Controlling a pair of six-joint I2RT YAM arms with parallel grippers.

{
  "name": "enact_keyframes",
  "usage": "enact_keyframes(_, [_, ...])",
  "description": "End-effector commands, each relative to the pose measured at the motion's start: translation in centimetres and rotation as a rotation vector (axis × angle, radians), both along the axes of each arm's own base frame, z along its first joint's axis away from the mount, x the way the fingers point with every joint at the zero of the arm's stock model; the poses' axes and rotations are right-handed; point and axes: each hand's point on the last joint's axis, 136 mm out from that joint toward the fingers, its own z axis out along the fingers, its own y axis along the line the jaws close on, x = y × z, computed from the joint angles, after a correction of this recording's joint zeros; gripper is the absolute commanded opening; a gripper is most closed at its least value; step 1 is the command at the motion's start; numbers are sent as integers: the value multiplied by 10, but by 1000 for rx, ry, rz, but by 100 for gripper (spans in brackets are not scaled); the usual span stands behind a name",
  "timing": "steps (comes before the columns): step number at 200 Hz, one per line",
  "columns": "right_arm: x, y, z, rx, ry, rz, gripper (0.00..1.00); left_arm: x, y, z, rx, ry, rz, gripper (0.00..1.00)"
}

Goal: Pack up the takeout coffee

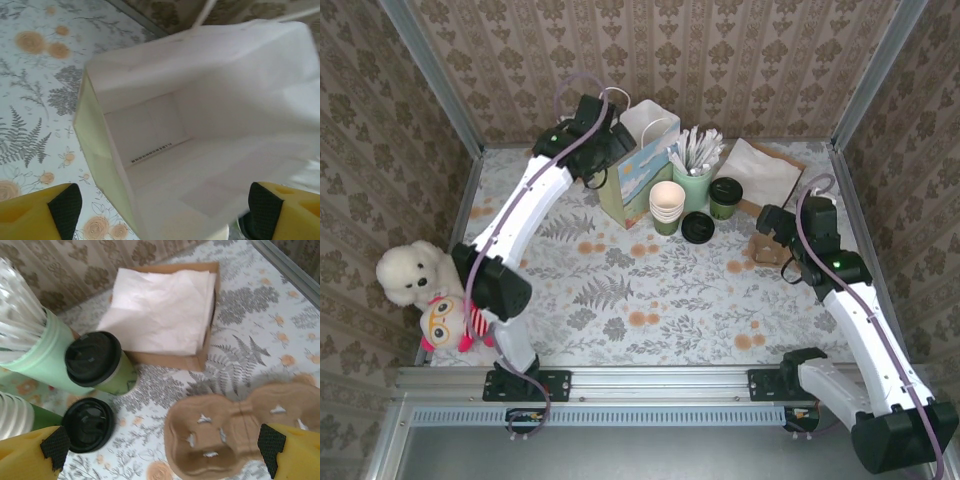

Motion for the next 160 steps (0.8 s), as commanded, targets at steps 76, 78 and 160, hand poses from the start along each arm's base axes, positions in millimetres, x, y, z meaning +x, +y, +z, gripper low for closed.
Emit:
enact_keyframes(76, [-27, -2, -24, -15, 86, 20, 100, -23, 55, -8, 177, 111, 131, 4])
enact_keyframes(78, [-26, -1, -25, -12, 89, 25, 100, -24, 57, -8, 179, 110, 137, 4])
enact_keyframes(160, [-14, 7, -72, 78, 277, 122, 100, -108, 111, -3, 165, 43, -7, 0])
